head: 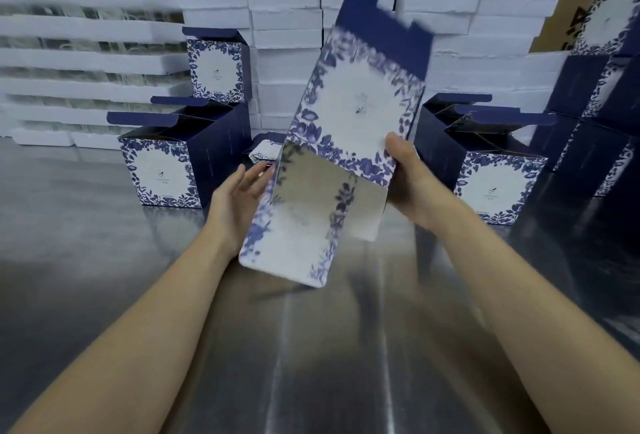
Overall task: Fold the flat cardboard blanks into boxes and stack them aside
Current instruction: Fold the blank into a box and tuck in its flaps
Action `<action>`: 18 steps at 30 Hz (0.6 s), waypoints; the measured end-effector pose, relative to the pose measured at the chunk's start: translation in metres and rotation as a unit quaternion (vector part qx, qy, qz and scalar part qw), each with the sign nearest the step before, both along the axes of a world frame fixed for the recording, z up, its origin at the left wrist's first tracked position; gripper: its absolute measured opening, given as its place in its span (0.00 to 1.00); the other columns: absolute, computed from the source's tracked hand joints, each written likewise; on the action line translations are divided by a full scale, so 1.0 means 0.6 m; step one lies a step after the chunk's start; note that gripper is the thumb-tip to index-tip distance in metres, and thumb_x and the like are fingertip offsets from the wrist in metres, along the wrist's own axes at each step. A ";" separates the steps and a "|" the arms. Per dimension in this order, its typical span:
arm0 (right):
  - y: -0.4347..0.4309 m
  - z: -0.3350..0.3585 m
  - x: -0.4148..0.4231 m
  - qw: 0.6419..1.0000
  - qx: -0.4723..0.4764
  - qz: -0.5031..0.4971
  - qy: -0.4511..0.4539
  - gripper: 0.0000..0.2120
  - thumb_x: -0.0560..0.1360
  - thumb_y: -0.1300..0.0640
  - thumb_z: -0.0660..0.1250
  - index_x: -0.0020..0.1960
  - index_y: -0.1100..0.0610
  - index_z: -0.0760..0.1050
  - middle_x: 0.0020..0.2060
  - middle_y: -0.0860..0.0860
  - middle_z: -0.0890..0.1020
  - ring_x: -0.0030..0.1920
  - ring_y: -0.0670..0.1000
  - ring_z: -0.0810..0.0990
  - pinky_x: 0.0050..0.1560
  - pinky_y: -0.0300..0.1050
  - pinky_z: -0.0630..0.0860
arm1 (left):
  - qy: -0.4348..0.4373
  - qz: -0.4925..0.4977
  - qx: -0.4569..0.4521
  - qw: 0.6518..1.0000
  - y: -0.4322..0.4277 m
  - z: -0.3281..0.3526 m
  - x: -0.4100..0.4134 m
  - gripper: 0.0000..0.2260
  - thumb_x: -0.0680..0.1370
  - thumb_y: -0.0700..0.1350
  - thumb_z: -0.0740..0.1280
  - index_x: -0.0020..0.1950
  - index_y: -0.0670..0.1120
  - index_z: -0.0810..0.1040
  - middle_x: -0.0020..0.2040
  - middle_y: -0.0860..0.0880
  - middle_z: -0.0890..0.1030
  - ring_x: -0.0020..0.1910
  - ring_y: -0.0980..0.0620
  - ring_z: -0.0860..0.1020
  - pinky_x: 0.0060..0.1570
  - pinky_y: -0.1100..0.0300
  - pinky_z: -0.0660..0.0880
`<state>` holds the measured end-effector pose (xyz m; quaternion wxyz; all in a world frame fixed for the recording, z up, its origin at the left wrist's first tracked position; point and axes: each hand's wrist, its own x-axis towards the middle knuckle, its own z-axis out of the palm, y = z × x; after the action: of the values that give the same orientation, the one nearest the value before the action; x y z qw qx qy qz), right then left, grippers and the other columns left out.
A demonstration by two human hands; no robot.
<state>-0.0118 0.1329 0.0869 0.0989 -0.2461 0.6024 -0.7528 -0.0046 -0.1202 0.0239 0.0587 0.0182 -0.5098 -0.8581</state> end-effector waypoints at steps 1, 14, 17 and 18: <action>0.003 0.012 -0.002 0.998 0.000 -0.043 0.045 0.59 0.53 0.35 0.79 0.76 0.49 0.57 0.64 0.51 0.78 0.58 0.50 0.80 0.51 0.47 0.80 | -0.002 -0.005 0.028 1.000 0.000 -0.002 0.000 0.24 0.83 0.53 0.53 0.74 0.39 0.66 0.70 0.39 0.71 0.70 0.42 0.69 0.72 0.47 0.63; 0.028 -0.096 -0.043 0.772 0.243 -0.270 0.522 0.45 0.73 0.51 0.71 0.77 0.57 0.44 0.76 0.52 0.50 0.78 0.50 0.50 0.73 0.34 0.55 | 0.055 -0.107 -0.026 0.992 0.030 -0.011 0.009 0.31 0.75 0.70 0.55 0.69 0.50 0.73 0.66 0.48 0.77 0.59 0.47 0.79 0.49 0.53 0.78; 0.046 -0.139 -0.057 0.824 0.280 -0.234 0.433 0.41 0.76 0.45 0.66 0.78 0.45 0.41 0.78 0.52 0.47 0.76 0.36 0.43 0.75 0.36 0.48 | 0.046 -0.149 -0.111 0.982 0.050 -0.013 0.014 0.46 0.59 0.74 0.71 0.72 0.55 0.67 0.67 0.57 0.74 0.64 0.53 0.76 0.55 0.54 0.78; 0.050 -0.141 -0.059 0.832 0.287 -0.250 0.405 0.44 0.74 0.39 0.65 0.78 0.48 0.42 0.77 0.50 0.46 0.74 0.34 0.42 0.77 0.41 0.48 | 0.044 -0.147 -0.114 0.982 0.056 -0.015 0.013 0.47 0.56 0.72 0.74 0.71 0.57 0.67 0.62 0.61 0.76 0.60 0.58 0.78 0.52 0.58 0.79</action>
<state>-0.0473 0.1630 0.0025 -0.2789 -0.3304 0.8184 -0.3785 0.0029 -0.0865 0.0147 -0.0444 -0.1013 -0.5979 -0.7939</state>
